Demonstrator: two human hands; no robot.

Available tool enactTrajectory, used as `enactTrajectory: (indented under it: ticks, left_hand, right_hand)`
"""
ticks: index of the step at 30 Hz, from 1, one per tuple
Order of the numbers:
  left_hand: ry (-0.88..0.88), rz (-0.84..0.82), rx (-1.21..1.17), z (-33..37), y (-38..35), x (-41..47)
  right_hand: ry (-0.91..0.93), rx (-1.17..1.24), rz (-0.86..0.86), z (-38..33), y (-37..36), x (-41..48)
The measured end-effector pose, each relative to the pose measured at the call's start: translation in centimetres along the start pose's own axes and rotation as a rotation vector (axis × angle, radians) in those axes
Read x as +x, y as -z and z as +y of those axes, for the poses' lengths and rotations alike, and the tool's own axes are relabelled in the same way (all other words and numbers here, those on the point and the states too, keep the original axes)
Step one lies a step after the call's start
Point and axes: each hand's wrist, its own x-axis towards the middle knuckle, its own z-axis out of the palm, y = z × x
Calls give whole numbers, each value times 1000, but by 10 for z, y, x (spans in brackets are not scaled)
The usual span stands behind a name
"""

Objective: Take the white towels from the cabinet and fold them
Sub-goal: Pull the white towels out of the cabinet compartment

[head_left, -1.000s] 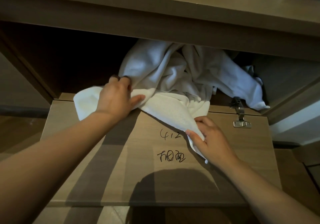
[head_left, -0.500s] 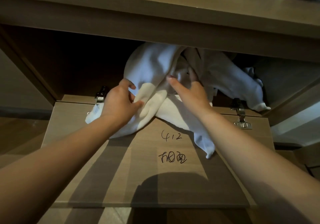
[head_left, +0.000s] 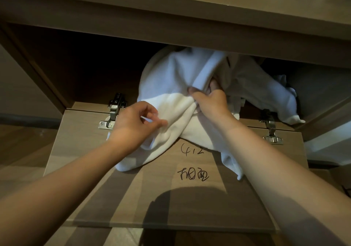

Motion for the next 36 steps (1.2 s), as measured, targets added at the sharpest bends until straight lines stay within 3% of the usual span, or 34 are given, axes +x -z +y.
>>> enactTrajectory:
  ticks: [4,8,11,17,21,23,28,32,36]
  left_hand:
    - [72,95,39,6,16,10]
    - [216,-116,46,17,14,4]
    - [196,-123,22,20,9,-5]
    - [358,-205,-114,24,9,-6]
    - [362,-156,-121,22,3,-7]
    - [354,-136,-145,20,0,-8]
    - [339,-109,-249,14,-3,-9]
    - [366,-81,-470,8,-4,-9]
    - [377,28,-520,5,-5,-8]
  right_hand:
    - [103,-47,-17,5,15,-40]
    - [116,-33,-65,17,26,-85]
    - [112,-81,-97,14,31,-97]
    - [330,-361,208,-35,74,-77]
    - [0,-299,111,-50,68,-48]
    - [-62,-244,61,-50,51,-39]
    - [61,-210,41,-42,33,-22]
    - [95,-257,-37,-26,35,-33]
    - [151,-212,-156,-14,33,-58]
